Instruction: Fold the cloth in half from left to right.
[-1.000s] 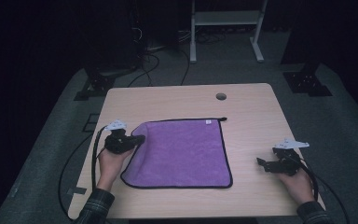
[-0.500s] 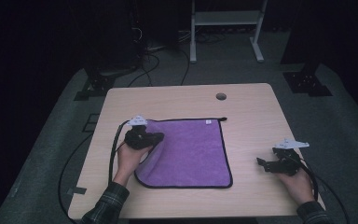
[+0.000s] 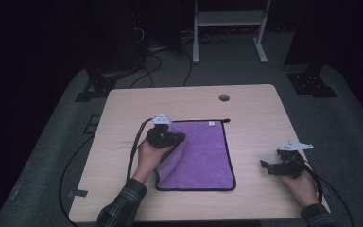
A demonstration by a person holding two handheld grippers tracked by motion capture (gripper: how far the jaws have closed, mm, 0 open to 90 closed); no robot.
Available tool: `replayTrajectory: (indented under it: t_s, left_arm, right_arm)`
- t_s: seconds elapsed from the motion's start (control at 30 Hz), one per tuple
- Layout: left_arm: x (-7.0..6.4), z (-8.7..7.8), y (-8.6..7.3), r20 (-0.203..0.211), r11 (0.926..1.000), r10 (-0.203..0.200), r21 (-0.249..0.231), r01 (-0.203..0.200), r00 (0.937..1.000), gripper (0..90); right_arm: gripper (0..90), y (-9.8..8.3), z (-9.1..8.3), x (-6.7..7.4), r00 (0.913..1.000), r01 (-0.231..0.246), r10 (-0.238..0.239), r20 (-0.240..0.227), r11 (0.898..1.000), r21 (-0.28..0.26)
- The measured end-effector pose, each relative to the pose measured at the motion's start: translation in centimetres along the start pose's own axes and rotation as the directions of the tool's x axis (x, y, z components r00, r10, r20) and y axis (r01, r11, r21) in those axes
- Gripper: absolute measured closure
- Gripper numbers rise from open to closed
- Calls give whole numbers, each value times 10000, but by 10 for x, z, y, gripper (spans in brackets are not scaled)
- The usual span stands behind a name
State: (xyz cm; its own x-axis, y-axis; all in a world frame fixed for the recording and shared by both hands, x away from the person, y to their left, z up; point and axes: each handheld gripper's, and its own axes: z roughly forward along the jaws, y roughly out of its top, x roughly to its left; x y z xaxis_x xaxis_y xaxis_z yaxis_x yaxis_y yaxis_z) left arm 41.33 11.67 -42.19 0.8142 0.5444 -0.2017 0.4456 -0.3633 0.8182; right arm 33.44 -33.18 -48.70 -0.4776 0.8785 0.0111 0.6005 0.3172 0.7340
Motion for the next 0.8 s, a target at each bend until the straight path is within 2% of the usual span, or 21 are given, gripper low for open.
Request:
replayTrajectory:
  t_s: [0.17, 0.8]
  left_arm:
    - [-6, 17, 7, 293, 10000, 61, 18, -62, 9996, 855]
    - [-19, 60, 20, 893, 9999, 83, 128, -95, 9960, 855]
  right_arm:
    - [126, 0, 0, 0, 10000, 0, 0, -1, 10000, 1]
    - [126, 0, 0, 0, 10000, -2, 2, -1, 10000, -4]
